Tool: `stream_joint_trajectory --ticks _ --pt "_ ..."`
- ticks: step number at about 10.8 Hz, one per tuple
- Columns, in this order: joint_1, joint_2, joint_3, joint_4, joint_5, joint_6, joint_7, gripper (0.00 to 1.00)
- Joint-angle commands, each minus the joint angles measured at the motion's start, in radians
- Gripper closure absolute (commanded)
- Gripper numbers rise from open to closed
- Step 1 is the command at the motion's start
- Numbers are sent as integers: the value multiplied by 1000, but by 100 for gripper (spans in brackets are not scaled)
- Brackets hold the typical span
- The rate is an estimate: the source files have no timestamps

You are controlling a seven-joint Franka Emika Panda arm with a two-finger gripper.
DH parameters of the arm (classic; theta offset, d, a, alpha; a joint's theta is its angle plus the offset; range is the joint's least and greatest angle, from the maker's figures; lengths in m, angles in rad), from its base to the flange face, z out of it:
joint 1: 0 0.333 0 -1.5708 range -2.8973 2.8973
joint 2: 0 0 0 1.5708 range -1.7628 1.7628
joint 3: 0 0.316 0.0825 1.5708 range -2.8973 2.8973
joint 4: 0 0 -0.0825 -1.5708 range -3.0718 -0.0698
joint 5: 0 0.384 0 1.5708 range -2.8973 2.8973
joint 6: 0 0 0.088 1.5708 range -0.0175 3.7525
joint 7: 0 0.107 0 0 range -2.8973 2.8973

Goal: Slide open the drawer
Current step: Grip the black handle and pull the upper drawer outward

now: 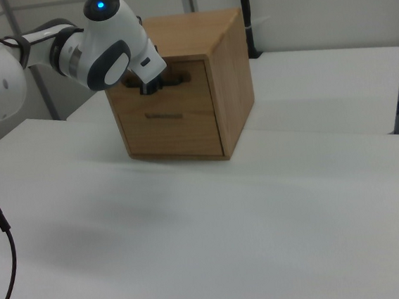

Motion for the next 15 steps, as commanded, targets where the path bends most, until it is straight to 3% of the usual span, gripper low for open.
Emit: stream_joint_trajectory --ticks 1,6,15 --pt "-1 -66 3 -32 -13 -96 -45 100" --pt "-2 -123 14 -48 -126 -367 -73 100" --pt "-36 -223 14 -75 -171 -717 -187 100"
